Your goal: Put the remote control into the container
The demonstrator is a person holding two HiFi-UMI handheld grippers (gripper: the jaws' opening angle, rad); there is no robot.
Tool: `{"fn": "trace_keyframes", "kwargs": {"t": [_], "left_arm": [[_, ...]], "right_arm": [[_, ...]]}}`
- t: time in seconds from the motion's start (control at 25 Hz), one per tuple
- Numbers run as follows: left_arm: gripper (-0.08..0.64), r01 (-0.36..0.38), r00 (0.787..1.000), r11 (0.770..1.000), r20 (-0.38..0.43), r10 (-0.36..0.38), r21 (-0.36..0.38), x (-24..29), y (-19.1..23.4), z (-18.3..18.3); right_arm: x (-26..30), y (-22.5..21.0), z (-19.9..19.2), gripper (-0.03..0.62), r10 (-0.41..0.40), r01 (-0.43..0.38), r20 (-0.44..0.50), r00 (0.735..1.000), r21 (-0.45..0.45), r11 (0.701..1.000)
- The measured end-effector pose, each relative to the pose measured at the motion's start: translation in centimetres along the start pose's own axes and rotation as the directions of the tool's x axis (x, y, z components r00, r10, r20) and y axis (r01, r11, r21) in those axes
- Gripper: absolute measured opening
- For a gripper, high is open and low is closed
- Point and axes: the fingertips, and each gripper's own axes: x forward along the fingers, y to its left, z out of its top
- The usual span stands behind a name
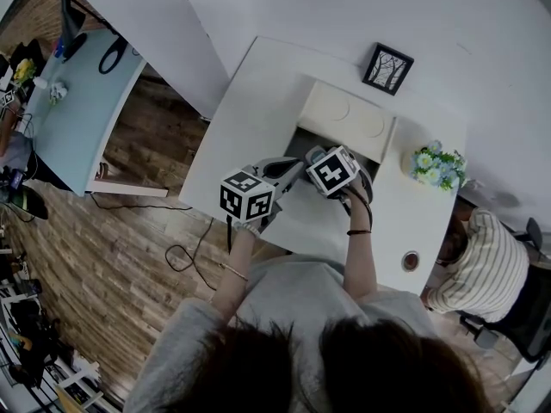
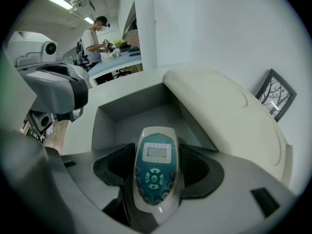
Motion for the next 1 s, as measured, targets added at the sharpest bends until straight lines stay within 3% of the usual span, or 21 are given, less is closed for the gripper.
{"fn": "trace_keyframes", "kwargs": {"t": [0.44, 0.56, 0.76, 1.0], "left_arm": [[0.003, 0.007, 1.0, 1.0, 0.004, -0.007, -0.002, -0.1, -0.3, 0.0], [0.003, 0.01, 1.0, 1.0, 0.006, -0.01, -0.006, -0.1, -0.4, -0.1], [0.003, 0.014, 1.0, 1.0, 0.014, -0.014, -0.007, -0.4, -0.5, 0.0], [0.003, 0.025, 0.999, 1.0, 0.026, -0.025, 0.0, -0.7, -0.8, 0.2]], "right_arm": [[0.2, 0.5, -1.1, 0.284, 0.02, -0.021, 0.012, 1.0, 0.102, 0.995], [0.0, 0.1, -0.2, 0.284, -0.009, 0.006, 0.043, 0.999, 0.068, 0.998], [0.1, 0.1, -0.9, 0.295, -0.012, 0.011, 0.019, 1.0, 0.097, 0.995], [-0.9, -0.1, 0.6, 0.295, -0.049, 0.037, 0.129, 0.99, 0.088, 0.995]]}}
